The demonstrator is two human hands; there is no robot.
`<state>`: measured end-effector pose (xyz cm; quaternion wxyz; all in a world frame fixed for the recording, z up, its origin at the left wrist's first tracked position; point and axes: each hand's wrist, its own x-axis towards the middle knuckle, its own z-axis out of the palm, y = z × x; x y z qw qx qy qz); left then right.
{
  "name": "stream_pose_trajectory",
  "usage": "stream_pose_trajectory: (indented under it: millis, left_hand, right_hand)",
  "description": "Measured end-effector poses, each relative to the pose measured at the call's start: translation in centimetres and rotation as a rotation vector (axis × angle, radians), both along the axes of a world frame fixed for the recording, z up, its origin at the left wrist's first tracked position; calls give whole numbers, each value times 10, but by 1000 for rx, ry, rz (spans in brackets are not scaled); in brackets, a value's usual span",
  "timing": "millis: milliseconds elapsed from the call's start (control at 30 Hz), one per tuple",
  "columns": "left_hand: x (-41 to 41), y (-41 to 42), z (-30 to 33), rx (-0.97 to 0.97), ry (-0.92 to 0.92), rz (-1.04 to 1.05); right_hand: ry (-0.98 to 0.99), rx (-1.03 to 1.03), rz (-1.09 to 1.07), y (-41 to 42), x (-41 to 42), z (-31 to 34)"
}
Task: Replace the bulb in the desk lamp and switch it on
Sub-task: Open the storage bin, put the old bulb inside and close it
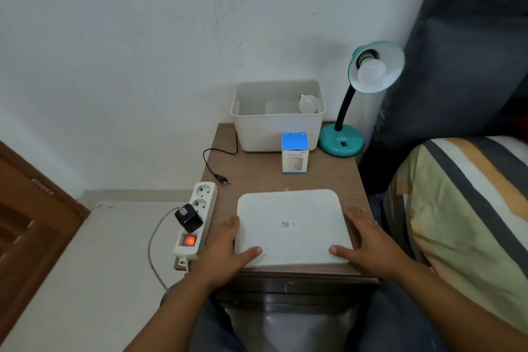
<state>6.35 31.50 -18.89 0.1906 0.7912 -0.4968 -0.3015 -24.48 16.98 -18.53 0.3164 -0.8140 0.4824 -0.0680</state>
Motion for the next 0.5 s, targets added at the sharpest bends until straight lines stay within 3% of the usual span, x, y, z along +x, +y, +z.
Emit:
stream_pose_trajectory:
  millis: [133,500]
  left_hand:
    - [-5,19,-10,56,-54,-36]
    - [-5,23,-20,38,-97,-31]
  right_hand:
    - [158,32,29,10,-9,-17]
    - [201,-23,42,10,-7,-34]
